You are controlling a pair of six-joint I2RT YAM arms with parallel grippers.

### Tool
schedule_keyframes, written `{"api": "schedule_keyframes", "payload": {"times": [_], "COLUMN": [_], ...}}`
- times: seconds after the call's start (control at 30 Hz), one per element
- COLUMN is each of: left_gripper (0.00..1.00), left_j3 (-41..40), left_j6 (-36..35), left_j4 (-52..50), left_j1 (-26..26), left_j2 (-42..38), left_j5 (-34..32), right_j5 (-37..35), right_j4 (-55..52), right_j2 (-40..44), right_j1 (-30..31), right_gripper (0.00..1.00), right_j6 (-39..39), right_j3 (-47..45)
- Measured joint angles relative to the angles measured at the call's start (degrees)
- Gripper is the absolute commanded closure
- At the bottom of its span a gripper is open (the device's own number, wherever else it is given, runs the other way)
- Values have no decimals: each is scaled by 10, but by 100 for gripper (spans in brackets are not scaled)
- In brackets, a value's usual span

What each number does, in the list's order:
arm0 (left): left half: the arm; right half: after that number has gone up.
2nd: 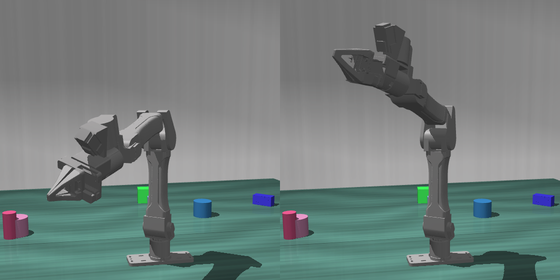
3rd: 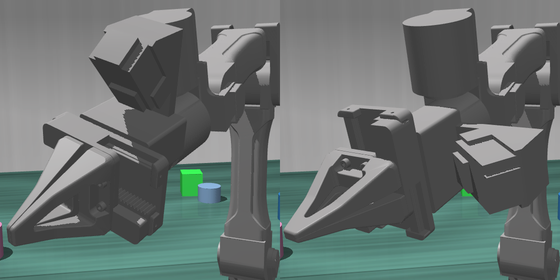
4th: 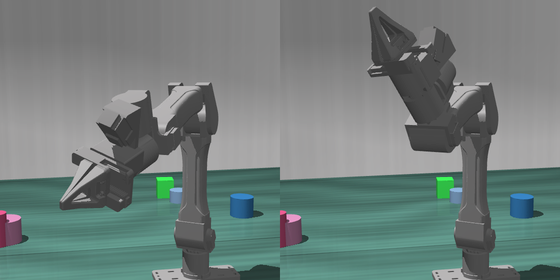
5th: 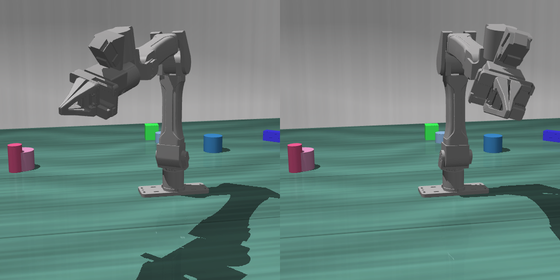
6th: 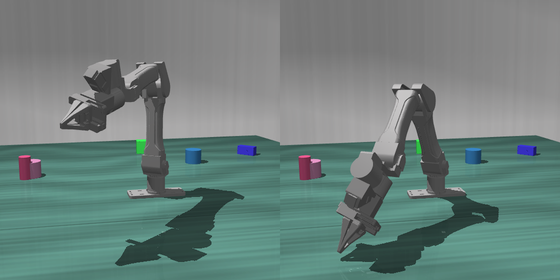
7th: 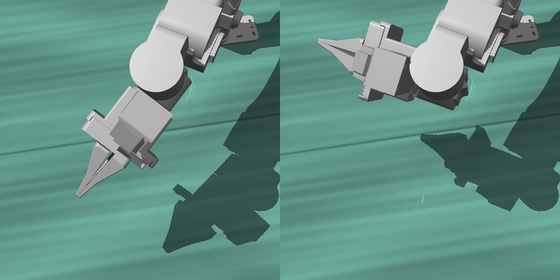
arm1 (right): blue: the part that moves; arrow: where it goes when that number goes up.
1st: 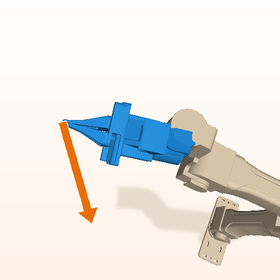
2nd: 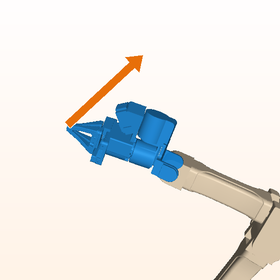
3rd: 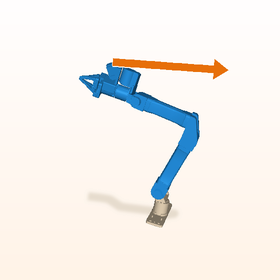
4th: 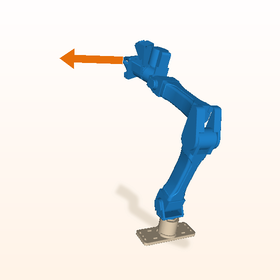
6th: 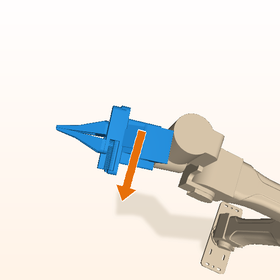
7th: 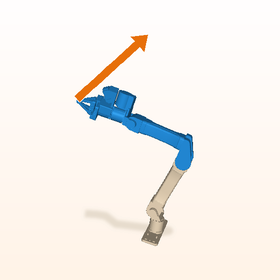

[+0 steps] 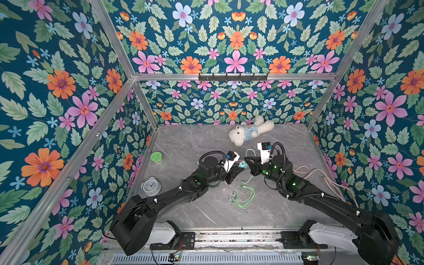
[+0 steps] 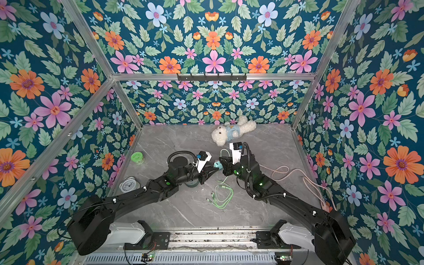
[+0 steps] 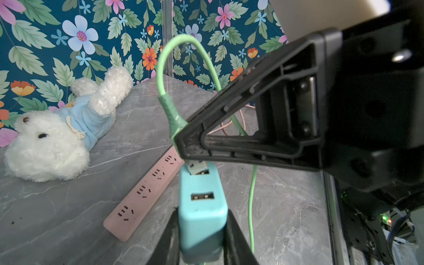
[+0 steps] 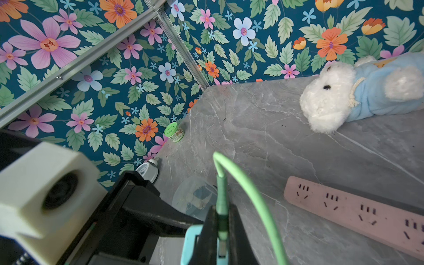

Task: Charge the cordless meat grinders
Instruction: Insert the charging cable into the plug.

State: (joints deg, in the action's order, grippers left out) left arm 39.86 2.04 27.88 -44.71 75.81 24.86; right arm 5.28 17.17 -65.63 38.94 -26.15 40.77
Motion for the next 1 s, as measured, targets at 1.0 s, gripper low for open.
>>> {"api": "schedule_keyframes", "payload": {"times": [1.0], "left_gripper": [100], "left_j3": [-25], "left_j6": [67], "left_j4": [19], "left_j1": [8], "left_j2": [-45], "left_j5": [-40], "right_j5": [-73], "right_j4": [141], "right_j2": [-27], "right_j1": [54], "right_gripper": [100], "right_j6": [49], "right_j3": [-45]}}
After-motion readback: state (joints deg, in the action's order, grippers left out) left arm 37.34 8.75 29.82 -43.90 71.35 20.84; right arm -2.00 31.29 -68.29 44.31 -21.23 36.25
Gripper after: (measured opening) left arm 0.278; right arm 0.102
